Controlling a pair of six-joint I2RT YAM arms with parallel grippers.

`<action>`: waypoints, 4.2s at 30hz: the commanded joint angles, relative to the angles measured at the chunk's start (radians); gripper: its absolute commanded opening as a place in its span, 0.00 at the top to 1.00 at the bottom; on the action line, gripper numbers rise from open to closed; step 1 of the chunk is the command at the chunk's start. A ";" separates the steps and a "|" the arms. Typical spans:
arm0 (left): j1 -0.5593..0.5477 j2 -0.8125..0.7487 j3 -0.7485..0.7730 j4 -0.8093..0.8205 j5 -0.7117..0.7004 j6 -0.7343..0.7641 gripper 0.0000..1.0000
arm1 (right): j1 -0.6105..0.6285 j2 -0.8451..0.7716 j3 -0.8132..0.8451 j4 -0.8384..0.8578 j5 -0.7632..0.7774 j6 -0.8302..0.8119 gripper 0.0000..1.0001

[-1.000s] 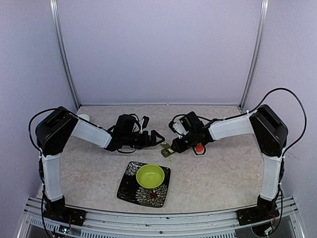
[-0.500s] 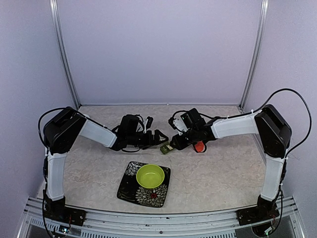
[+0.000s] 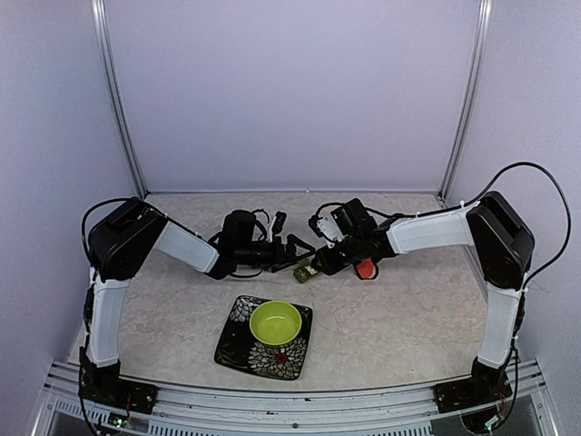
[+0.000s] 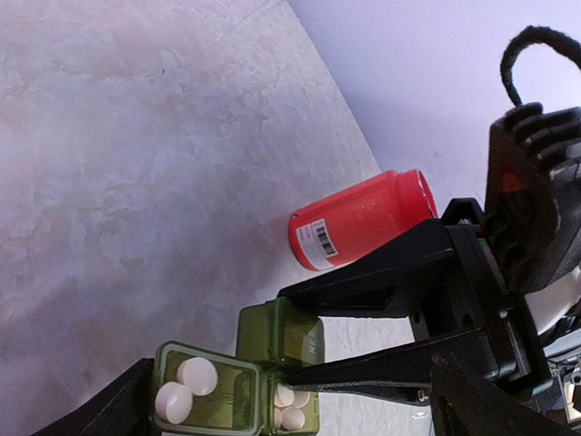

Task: Sort the pills into containers
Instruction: Close the lid of the pill container.

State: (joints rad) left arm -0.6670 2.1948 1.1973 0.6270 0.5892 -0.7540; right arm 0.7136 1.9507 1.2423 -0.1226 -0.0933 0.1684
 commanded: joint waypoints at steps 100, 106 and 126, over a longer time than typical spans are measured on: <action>-0.019 0.031 -0.043 0.268 0.108 -0.050 0.01 | -0.011 -0.072 0.003 -0.088 0.036 -0.047 0.57; -0.020 0.007 -0.043 0.265 0.127 -0.036 0.01 | -0.011 -0.107 -0.002 -0.122 0.058 -0.046 0.56; -0.065 -0.034 -0.050 0.193 0.162 0.047 0.01 | -0.070 -0.129 -0.060 -0.078 -0.046 -0.012 0.56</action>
State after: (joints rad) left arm -0.7223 2.2002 1.1408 0.8333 0.7311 -0.7341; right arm 0.6598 1.8614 1.1973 -0.2302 -0.1013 0.1326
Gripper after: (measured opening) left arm 0.989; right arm 0.446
